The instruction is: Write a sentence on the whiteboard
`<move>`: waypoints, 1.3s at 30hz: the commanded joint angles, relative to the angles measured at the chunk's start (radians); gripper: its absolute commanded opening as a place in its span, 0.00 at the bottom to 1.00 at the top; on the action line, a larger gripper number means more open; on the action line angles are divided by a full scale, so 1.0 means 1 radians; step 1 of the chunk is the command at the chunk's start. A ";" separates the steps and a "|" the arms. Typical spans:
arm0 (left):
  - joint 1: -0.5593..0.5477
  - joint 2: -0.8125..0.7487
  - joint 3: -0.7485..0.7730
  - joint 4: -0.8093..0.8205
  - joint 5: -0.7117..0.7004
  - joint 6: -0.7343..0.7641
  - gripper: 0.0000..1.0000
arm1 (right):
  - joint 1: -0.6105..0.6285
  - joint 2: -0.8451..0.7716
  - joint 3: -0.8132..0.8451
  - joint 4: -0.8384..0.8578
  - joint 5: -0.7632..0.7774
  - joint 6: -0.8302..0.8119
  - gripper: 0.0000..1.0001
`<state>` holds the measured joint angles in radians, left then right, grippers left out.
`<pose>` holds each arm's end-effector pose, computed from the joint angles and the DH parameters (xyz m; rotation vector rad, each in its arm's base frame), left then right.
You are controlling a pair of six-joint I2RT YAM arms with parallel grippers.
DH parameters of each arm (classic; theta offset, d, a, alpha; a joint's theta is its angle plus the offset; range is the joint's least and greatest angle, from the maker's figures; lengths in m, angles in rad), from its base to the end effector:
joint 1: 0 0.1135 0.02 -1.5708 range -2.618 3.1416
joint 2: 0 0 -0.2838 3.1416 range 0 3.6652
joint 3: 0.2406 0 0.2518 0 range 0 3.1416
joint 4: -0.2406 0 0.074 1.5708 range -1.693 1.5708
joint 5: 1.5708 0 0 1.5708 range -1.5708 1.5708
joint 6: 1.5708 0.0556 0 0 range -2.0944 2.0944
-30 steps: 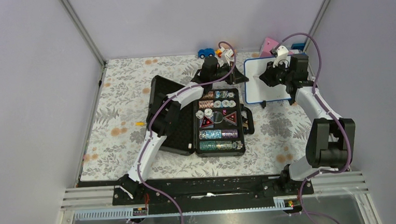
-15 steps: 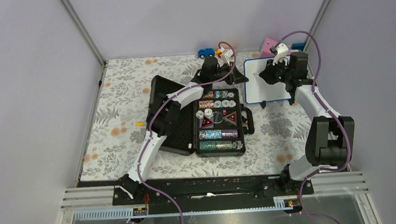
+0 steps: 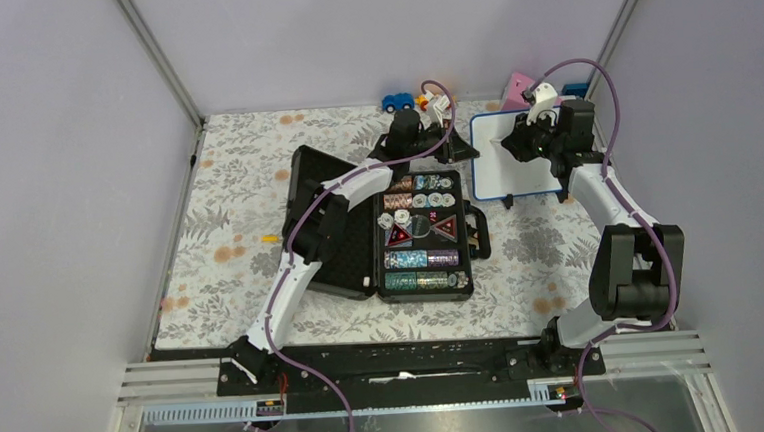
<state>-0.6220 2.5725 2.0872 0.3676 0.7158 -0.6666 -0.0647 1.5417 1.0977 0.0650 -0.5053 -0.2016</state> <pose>0.4814 -0.3900 0.1918 0.5649 1.8351 -1.5175 0.3733 0.0028 0.3009 -0.4579 1.8571 0.3125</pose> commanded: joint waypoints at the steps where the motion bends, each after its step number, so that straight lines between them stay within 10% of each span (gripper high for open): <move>1: -0.004 -0.011 -0.001 0.007 0.010 0.009 0.00 | -0.001 -0.036 0.007 0.039 0.047 -0.023 0.00; 39: -0.004 -0.005 0.000 0.019 0.014 -0.005 0.00 | -0.020 -0.029 0.033 0.006 0.034 -0.037 0.00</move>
<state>-0.6220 2.5725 2.0869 0.3683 0.7197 -0.6674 -0.0734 1.5085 1.0985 0.0563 -0.4801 -0.2386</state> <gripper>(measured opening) 0.069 0.168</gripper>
